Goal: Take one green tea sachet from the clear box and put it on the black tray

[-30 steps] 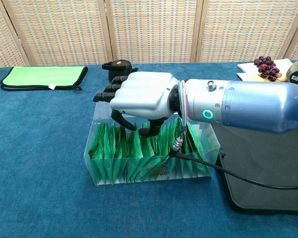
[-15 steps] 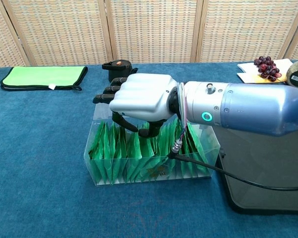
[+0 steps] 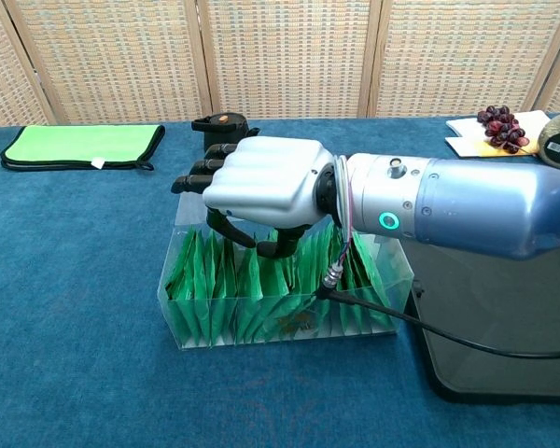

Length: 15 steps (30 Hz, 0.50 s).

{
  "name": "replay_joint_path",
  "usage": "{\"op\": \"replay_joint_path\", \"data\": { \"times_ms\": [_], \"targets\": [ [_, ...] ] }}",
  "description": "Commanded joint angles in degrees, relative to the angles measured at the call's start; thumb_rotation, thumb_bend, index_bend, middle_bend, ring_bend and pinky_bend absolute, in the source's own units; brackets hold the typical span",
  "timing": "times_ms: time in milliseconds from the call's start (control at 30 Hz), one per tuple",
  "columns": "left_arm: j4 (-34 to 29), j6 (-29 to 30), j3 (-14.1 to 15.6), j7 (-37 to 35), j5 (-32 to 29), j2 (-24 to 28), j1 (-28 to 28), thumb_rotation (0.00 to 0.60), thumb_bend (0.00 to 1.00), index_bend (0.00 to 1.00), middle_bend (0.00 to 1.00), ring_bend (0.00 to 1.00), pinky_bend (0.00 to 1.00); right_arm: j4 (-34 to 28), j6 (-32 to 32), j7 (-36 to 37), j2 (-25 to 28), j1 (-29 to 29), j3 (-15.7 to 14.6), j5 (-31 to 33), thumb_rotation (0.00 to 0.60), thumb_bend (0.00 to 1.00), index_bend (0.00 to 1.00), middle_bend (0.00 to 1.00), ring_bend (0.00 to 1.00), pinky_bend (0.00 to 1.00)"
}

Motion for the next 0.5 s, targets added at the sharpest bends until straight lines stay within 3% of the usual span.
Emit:
{"op": "replay_joint_path", "data": {
  "times_ms": [33, 500],
  "targets": [
    [-0.02, 0.01, 0.03, 0.04, 0.05, -0.01, 0.01, 0.6, 0.09, 0.0, 0.0, 0.0, 0.0, -0.64, 0.57, 0.39, 0.5, -0.25, 0.1, -0.62, 0.6, 0.57, 0.67, 0.11, 0.0, 0.01],
    [-0.19, -0.08, 0.14, 0.46, 0.27, -0.1, -0.08, 0.6, 0.09, 0.0, 0.0, 0.0, 0.0, -5.7, 2.99, 0.57, 5.0, -1.79, 0.64, -2.36, 0.6, 0.57, 0.67, 0.12, 0.0, 0.01]
  ]
}}
